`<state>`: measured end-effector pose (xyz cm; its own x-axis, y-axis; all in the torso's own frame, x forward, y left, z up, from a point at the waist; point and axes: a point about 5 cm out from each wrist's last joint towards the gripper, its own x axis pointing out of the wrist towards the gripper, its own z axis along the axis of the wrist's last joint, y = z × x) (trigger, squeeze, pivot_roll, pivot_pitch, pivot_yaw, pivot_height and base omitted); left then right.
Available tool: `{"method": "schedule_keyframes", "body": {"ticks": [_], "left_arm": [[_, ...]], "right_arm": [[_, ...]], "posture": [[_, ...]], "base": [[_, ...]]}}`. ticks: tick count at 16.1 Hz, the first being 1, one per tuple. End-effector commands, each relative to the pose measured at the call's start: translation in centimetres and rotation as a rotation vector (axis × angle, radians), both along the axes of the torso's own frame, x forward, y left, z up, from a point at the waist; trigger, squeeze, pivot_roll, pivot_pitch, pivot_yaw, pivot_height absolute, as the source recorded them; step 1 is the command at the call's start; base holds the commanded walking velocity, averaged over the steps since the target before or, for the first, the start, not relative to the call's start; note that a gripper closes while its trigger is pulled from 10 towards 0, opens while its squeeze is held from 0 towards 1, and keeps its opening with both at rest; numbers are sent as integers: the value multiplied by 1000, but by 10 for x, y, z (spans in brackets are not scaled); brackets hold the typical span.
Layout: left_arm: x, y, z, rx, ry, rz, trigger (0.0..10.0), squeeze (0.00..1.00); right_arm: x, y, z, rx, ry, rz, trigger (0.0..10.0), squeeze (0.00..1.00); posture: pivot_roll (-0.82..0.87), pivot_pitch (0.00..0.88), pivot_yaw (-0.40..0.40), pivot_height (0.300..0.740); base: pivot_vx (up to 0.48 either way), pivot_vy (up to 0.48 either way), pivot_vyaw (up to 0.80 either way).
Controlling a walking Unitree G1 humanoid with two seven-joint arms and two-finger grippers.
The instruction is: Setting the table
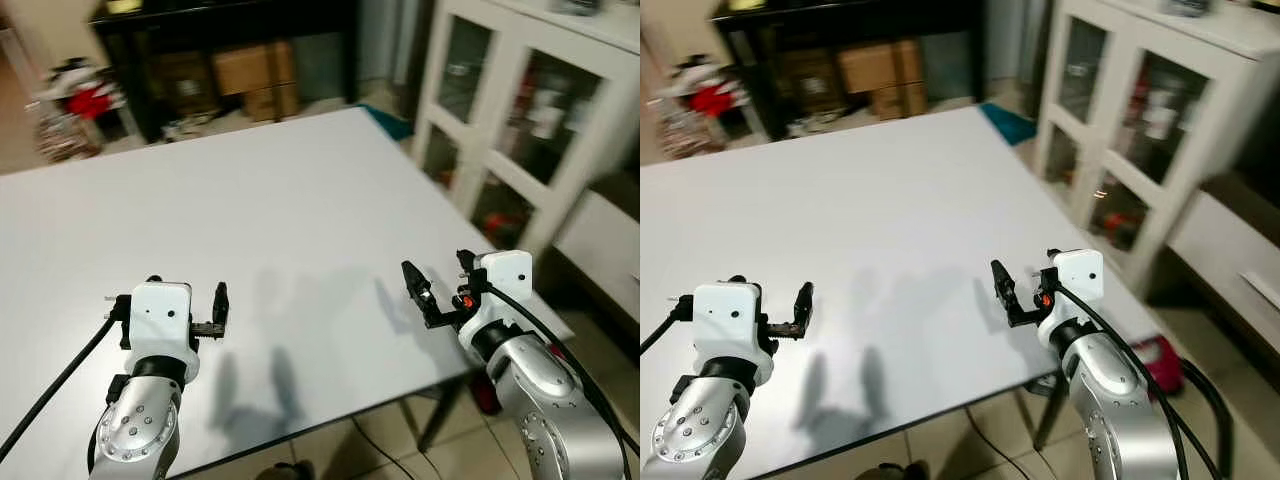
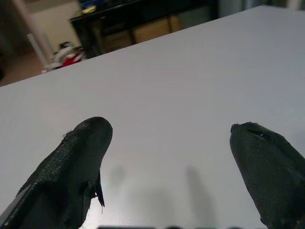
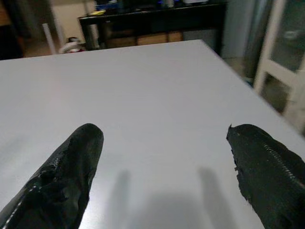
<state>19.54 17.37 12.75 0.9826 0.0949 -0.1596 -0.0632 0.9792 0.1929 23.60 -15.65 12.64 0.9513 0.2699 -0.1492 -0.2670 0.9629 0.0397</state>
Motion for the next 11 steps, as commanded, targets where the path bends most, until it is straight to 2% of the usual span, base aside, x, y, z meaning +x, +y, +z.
{"method": "schedule_keyframes", "body": {"ticks": [1, 5, 8, 11], "left_arm": [[-2, 0, 4, 22, -7, 0, 10000, 0], [-5, 0, 3, 56, 10, -34, 10000, 0], [-4, -1, 6, 36, -15, -5, 10000, 0], [-8, 1, 10, 53, -28, 6, 10000, 0]], "right_arm": [[1, 0, 1, -6, -17, 1, 10000, 1000], [0, -1, -2, -7, -9, 5, 10000, 1000], [1, 4, -5, 10, 5, 28, 10000, 1000], [2, 14, -9, 47, 23, 75, 10000, 1000]], "posture": [[-129, 0, 88, 740], [-116, 0, 91, 740], [-98, 0, 78, 740], [-67, 0, 61, 740]], "base": [[0, 0, 800], [0, 0, 800], [0, 0, 800], [0, 344, 800]]}}
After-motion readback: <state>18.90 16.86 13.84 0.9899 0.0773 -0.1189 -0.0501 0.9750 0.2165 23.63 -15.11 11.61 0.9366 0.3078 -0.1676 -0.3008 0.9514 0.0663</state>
